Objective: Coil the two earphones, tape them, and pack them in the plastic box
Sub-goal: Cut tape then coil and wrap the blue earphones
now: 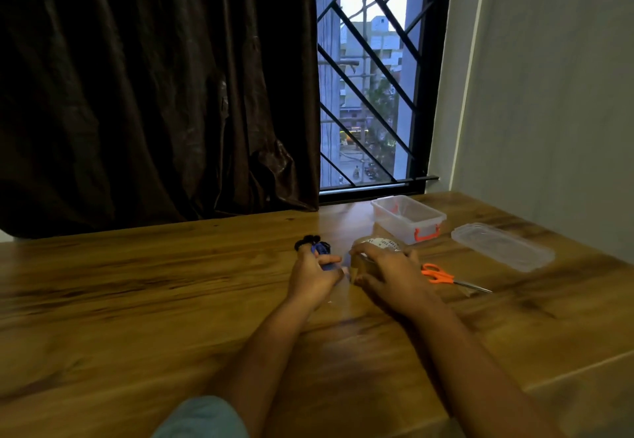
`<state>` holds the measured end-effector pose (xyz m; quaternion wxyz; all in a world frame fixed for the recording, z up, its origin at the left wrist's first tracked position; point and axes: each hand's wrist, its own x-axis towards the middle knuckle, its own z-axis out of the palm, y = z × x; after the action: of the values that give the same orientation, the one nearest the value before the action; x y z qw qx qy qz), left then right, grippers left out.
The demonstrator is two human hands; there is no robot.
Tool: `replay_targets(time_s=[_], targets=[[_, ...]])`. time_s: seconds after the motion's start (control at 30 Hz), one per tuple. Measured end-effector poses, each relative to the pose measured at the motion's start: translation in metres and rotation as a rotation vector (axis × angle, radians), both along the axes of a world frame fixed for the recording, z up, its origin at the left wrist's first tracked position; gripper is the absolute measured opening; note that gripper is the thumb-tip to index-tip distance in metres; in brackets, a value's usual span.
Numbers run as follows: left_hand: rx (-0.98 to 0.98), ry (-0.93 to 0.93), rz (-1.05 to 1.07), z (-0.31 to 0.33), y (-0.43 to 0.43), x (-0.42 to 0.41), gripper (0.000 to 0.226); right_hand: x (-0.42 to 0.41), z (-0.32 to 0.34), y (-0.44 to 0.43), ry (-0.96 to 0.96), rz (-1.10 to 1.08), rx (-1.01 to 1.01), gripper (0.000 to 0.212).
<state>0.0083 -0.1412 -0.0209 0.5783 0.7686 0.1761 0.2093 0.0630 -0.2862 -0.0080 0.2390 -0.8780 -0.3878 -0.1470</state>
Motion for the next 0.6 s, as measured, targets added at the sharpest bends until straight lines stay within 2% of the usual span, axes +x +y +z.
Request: replay_targets(time_s=[0.37, 0.6], targets=[[0.129, -0.126, -0.078, -0.006, 0.006, 0.0, 0.048, 0.001, 0.003, 0.002, 0.052, 0.132, 0.177, 0.033], [0.193, -0.15, 0.028, -0.008, 0.01, 0.001, 0.036, -0.003, 0.003, 0.005, -0.008, 0.12, 0.141, 0.034]])
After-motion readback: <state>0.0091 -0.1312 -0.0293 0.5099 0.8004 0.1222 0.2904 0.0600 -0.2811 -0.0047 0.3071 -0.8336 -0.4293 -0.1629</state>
